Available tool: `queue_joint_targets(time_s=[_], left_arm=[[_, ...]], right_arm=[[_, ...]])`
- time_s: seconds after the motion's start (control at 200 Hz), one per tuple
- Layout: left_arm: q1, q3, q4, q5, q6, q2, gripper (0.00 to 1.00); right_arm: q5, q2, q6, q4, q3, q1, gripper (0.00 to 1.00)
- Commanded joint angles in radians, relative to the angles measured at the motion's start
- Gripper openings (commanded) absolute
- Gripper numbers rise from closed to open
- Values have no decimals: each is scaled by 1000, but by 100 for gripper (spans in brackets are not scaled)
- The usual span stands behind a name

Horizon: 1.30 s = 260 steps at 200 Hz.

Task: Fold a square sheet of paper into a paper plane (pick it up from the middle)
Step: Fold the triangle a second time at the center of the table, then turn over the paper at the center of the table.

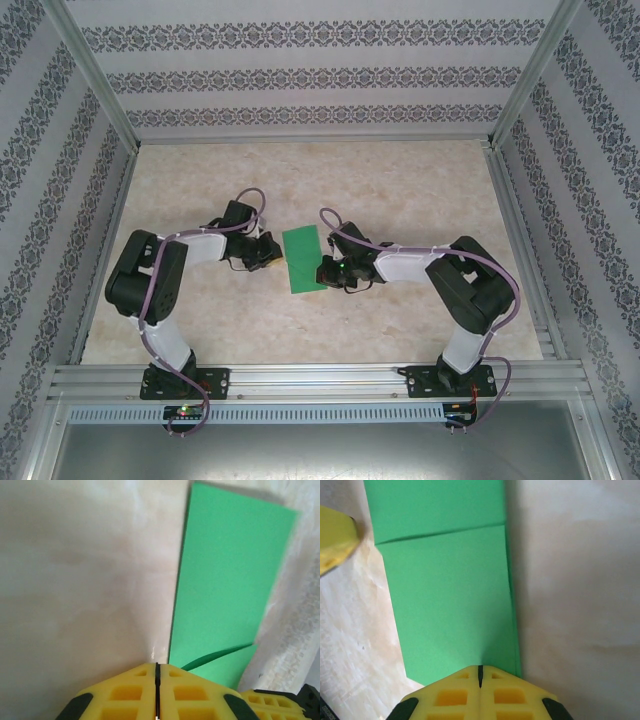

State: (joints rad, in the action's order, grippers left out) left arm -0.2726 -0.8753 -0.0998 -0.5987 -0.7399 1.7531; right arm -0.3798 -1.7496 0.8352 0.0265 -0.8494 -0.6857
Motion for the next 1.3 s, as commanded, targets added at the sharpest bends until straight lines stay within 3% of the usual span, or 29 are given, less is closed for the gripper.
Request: queue_joint_targets(time_s=[0.0,0.105,0.235,0.445,0.624,0.799,0.979,1.159,1.294], left_arm=[[6,0,-45,31,23,-93,16],[4,14,-49,53,16,-156,31],[6,45,-37,71,4,-209,52],[5,113,84,-21,-45,-228,78],[1,165,186,-96,-89,-222,92],[-15,189,253,-159,-127,-205,98],[-39,203,346,-223,-190,-147,100],[-59,202,422,-263,-230,-86,98],[-75,179,456,-281,-243,-33,86]], right_arm=[[9,99,-31,7,-20,22,15],[40,149,-65,-10,-21,62,37],[6,128,-133,-42,-19,120,46],[-128,-4,-222,-55,-94,147,47],[-225,-105,-214,-123,-129,149,39],[-246,-133,-206,-154,-121,156,28],[-276,-136,-175,-225,-86,179,8],[-278,-131,-140,-275,-53,203,5],[-286,-130,-119,-305,-37,210,5]])
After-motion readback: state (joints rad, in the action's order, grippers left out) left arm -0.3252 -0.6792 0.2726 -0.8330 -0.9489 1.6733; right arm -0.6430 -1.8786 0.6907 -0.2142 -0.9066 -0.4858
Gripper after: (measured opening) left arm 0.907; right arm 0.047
